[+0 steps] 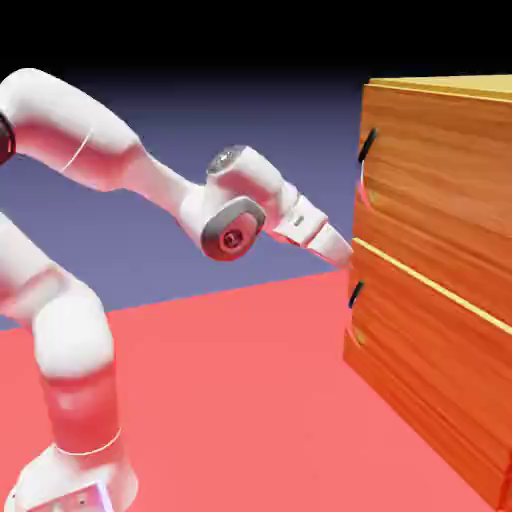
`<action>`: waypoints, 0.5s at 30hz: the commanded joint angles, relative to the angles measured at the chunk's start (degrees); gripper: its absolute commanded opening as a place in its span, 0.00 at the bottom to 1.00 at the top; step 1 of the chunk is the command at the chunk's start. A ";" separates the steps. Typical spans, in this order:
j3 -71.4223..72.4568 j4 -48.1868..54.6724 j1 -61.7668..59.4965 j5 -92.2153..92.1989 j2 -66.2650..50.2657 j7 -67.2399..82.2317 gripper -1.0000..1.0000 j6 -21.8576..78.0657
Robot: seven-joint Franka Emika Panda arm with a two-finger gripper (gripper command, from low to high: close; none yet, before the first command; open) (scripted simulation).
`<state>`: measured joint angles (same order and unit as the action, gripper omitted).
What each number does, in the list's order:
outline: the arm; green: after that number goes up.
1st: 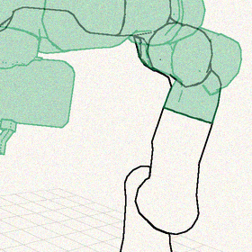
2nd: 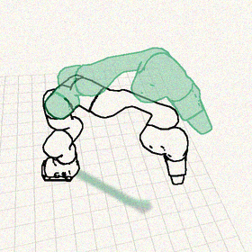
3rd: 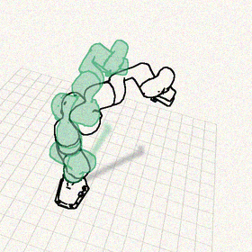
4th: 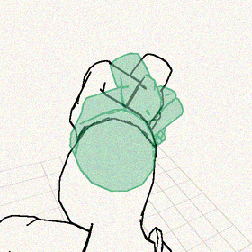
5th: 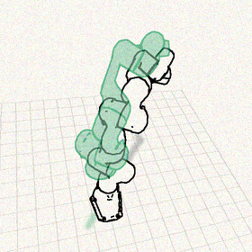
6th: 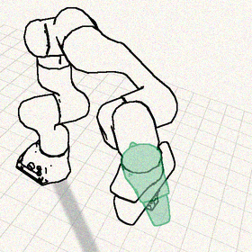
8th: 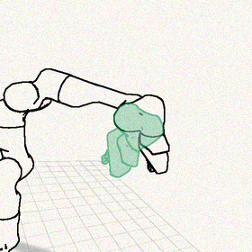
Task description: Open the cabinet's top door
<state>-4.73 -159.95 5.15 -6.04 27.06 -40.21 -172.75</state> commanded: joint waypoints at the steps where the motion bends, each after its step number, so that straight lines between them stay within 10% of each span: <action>1: -1.76 0.39 1.66 -2.24 -2.08 0.83 0.50 0.47; 15: -26.33 5.83 24.79 -33.60 -31.16 12.50 0.50 7.02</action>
<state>-31.06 -154.12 29.92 -39.64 -4.10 -27.71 -165.73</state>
